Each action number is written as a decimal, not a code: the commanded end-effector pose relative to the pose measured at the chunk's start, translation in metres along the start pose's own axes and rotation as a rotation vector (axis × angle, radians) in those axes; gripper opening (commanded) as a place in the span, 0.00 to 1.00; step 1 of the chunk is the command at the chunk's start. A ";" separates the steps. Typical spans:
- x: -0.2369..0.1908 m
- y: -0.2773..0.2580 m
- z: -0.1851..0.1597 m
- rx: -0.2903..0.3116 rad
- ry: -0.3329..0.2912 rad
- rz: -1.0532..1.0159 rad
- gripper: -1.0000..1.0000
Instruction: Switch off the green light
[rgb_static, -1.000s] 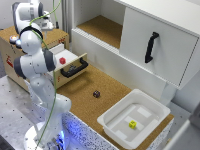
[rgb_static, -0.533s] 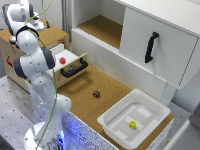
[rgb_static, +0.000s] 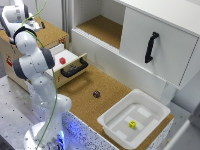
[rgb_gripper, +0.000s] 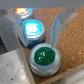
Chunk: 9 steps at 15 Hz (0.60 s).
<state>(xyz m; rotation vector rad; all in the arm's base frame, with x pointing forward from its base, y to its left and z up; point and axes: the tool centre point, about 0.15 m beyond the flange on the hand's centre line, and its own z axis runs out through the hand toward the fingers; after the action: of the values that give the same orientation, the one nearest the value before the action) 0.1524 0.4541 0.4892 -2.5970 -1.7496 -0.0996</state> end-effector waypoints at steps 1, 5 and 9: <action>0.000 0.007 0.016 0.024 0.022 -0.002 0.00; -0.001 0.014 0.033 0.021 0.010 0.018 0.00; -0.004 0.023 0.041 0.017 0.009 0.041 0.00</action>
<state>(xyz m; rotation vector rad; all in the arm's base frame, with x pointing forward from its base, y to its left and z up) 0.1634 0.4500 0.4670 -2.6221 -1.7244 -0.0695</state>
